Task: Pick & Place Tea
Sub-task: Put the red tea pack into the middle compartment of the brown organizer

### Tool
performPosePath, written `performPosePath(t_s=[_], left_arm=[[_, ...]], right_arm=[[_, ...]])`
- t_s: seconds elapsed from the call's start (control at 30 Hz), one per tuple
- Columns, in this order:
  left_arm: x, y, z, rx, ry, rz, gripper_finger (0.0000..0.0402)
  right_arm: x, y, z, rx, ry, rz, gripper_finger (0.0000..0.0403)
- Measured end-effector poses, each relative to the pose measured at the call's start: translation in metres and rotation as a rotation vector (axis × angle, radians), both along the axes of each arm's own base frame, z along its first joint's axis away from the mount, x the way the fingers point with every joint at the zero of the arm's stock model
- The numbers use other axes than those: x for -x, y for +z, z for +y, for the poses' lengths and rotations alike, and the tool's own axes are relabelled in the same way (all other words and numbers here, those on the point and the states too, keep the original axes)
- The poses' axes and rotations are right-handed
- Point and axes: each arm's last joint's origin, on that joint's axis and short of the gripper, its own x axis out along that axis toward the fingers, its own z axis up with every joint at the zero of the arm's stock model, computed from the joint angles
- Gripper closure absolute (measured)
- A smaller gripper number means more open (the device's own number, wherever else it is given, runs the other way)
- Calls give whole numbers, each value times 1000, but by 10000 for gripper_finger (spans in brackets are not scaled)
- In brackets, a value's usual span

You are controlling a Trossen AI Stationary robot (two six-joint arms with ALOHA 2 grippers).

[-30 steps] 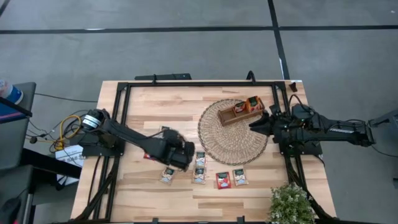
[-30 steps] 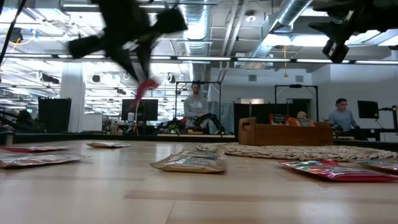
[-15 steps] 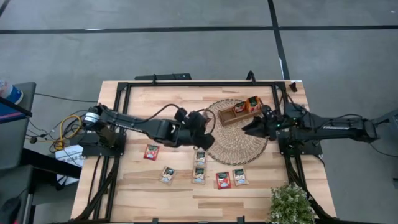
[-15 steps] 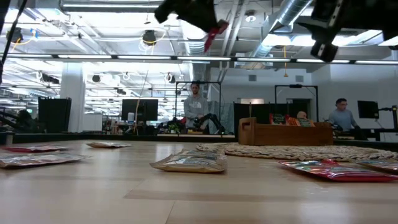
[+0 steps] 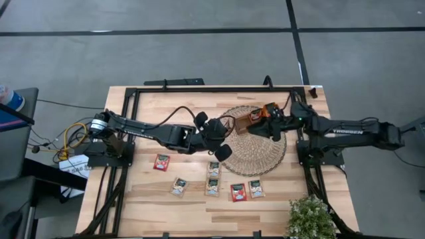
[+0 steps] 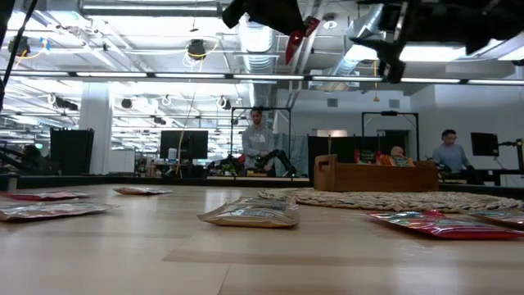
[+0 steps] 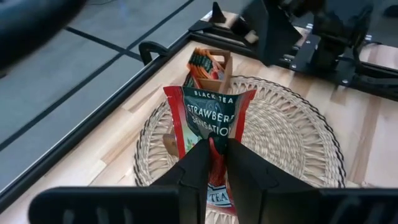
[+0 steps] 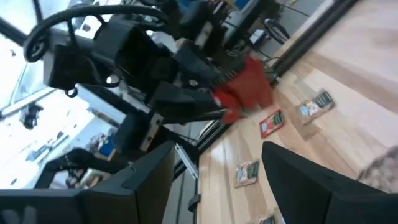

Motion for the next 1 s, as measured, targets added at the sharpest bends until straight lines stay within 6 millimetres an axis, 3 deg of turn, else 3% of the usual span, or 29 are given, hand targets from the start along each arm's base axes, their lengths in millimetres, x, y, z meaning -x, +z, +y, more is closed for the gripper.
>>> performPosePath(t_s=[0.13,0.4,0.63,1.0], left_arm=[[0,0,0,1,-4,1,356],[0,0,2,1,-6,7,356],[0,-3,5,37,-41,38,356],[-1,-4,10,75,-53,35,356]], right_arm=[[-13,12,-6,67,44,-6,177],[-43,18,-11,217,176,44,189],[-60,26,-15,273,193,31,196],[-73,11,-16,251,212,89,213]])
